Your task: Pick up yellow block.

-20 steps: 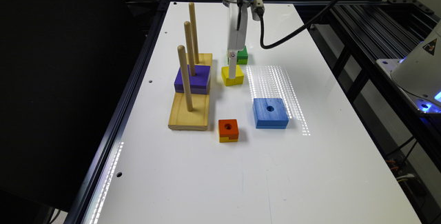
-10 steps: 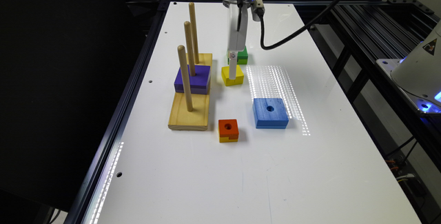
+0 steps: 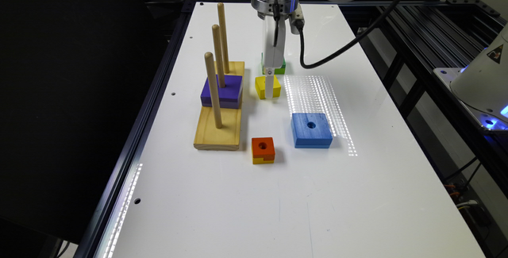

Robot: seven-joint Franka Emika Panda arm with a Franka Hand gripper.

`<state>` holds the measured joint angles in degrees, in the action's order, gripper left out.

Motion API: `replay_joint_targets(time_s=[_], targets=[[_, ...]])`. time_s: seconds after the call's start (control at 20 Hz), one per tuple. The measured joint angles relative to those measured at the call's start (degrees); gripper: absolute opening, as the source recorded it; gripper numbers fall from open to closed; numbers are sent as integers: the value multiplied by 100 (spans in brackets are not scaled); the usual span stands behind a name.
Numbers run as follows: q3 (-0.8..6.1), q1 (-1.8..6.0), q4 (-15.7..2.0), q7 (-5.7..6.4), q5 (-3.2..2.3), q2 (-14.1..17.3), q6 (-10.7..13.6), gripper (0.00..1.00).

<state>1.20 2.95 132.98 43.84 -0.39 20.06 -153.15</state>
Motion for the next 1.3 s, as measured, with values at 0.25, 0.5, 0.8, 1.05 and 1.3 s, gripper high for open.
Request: replay_joint_targets(time_s=[0.25, 0.5, 0.8, 1.05, 1.3], targets=[[53, -5, -1, 5, 2, 0, 0, 100], [55, -5, -2, 5, 2, 0, 0, 100], [54, -4, -16, 5, -3, 274, -293, 100], [54, -3, -21, 5, -2, 277, -295, 100], [54, -3, -21, 5, -2, 277, -295, 100]])
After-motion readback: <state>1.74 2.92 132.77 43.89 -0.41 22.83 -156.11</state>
